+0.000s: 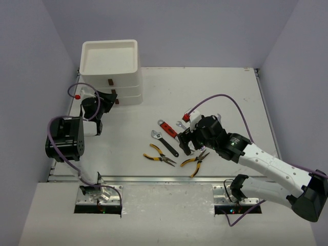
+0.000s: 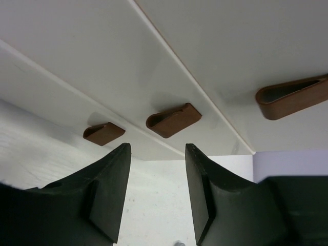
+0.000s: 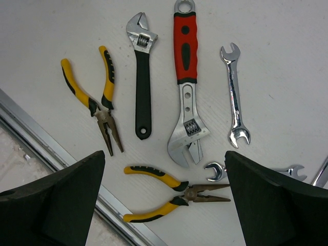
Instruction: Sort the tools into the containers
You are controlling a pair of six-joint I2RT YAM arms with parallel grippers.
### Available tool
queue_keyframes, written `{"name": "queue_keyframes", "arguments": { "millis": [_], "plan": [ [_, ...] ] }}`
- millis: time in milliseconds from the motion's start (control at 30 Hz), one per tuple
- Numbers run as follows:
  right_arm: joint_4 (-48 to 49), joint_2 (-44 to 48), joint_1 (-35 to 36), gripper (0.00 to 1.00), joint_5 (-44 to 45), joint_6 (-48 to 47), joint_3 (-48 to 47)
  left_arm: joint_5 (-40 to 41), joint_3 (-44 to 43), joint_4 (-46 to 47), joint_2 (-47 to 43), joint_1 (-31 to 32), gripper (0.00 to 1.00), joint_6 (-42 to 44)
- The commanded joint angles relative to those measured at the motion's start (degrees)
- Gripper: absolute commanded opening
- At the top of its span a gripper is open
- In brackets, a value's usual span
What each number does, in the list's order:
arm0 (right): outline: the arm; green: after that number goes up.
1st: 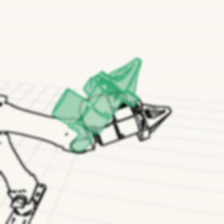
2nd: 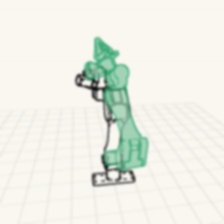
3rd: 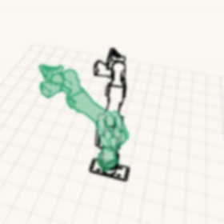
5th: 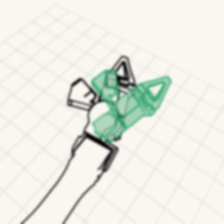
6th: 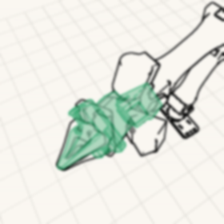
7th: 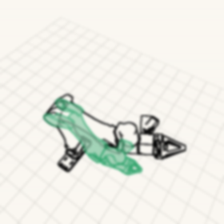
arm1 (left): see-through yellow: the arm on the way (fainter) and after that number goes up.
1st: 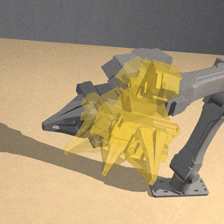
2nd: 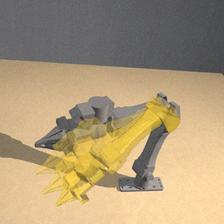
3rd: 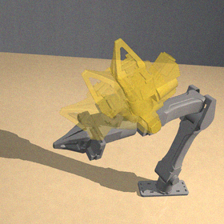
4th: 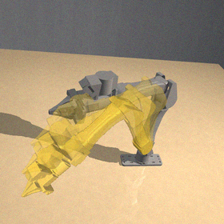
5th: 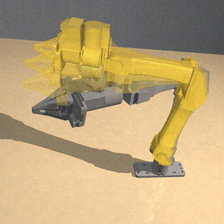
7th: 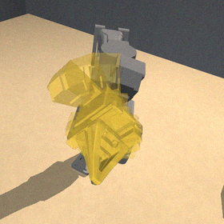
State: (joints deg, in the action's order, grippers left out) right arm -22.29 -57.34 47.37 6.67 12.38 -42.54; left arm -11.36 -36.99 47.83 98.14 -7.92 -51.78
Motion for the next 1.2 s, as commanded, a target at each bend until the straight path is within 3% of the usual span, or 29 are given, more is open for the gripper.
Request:
{"name": "queue_keyframes", "arguments": {
  "millis": [0,267,433,567,867,1167],
  "plan": [
    [2.7,0.3,-0.3,0.99,-1.8,-0.5,-0.1,-0.5,-3.2,7.0,2.8,0.2,0.48,4.9],
    [3.1,-0.5,-0.2,0.99,-2.4,-1.0,0.3,-4.7,-5.9,13.9,8.0,-0.8,0.48,5.7],
    [3.5,-1.2,-0.3,0.99,-3.2,-1.1,0.5,-6.1,-7.2,15.2,9.5,-1.0,0.42,5.8],
    [3.7,-2.3,-0.3,0.99,-3.5,-1.2,0.5,-5.6,-7.9,14.3,8.8,-1.0,0.33,6.5],
    [4.2,-2.3,-0.3,0.99,-3.9,-1.3,0.8,-2.9,-6.2,12.5,5.3,-1.1,0.02,8.3],
    [4.6,-2.2,-0.3,0.99,-3.9,-1.2,1.2,2.0,4.4,14.9,-0.1,-1.0,0.00,3.3]
  ]
}}
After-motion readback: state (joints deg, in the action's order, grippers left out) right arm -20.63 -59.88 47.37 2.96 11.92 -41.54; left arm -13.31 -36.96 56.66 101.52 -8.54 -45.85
